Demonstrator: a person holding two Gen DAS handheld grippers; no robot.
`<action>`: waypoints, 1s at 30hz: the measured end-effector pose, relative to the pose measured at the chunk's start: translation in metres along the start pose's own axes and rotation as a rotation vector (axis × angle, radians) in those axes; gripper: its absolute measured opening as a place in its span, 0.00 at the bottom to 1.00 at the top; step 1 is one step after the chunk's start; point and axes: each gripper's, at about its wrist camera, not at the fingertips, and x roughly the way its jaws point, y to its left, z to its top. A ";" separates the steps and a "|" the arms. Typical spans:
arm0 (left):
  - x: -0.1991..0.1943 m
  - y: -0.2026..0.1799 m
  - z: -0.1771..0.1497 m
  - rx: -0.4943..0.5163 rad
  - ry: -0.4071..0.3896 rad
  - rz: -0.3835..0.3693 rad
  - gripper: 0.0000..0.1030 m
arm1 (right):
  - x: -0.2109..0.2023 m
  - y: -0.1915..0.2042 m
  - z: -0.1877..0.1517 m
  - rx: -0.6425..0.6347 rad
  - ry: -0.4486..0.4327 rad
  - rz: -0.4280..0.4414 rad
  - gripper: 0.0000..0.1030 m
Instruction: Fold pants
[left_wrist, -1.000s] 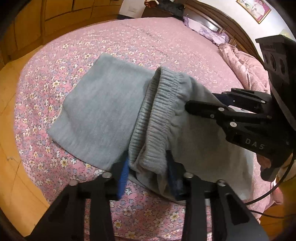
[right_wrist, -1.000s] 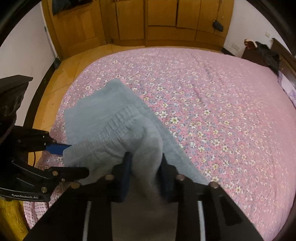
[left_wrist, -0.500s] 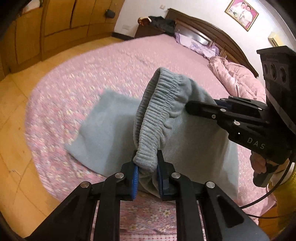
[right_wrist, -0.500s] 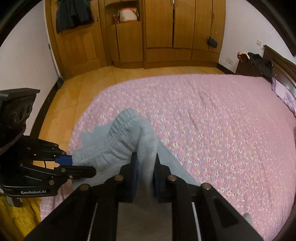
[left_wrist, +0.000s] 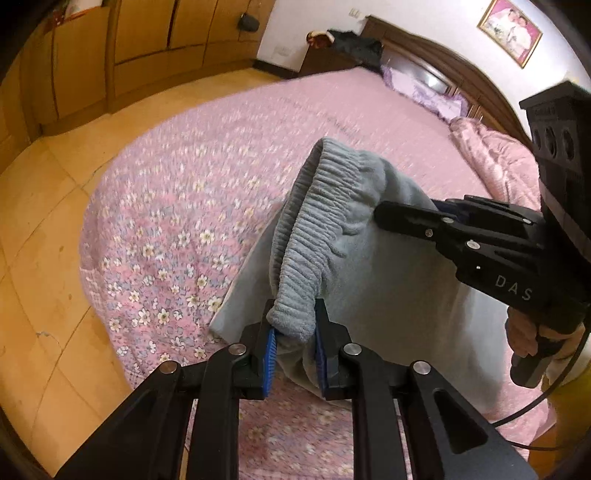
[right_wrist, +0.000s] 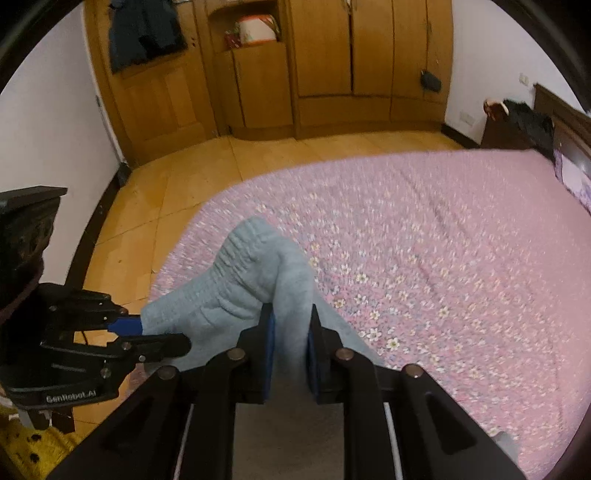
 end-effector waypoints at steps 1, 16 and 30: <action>0.008 0.001 -0.001 0.005 0.012 0.016 0.12 | 0.006 -0.001 -0.001 0.009 0.009 -0.006 0.20; -0.031 0.004 -0.011 0.059 -0.040 0.076 0.20 | -0.037 -0.046 -0.036 0.273 -0.034 -0.095 0.50; 0.012 -0.066 0.032 0.216 -0.056 -0.067 0.20 | -0.074 -0.093 -0.105 0.447 0.025 -0.276 0.49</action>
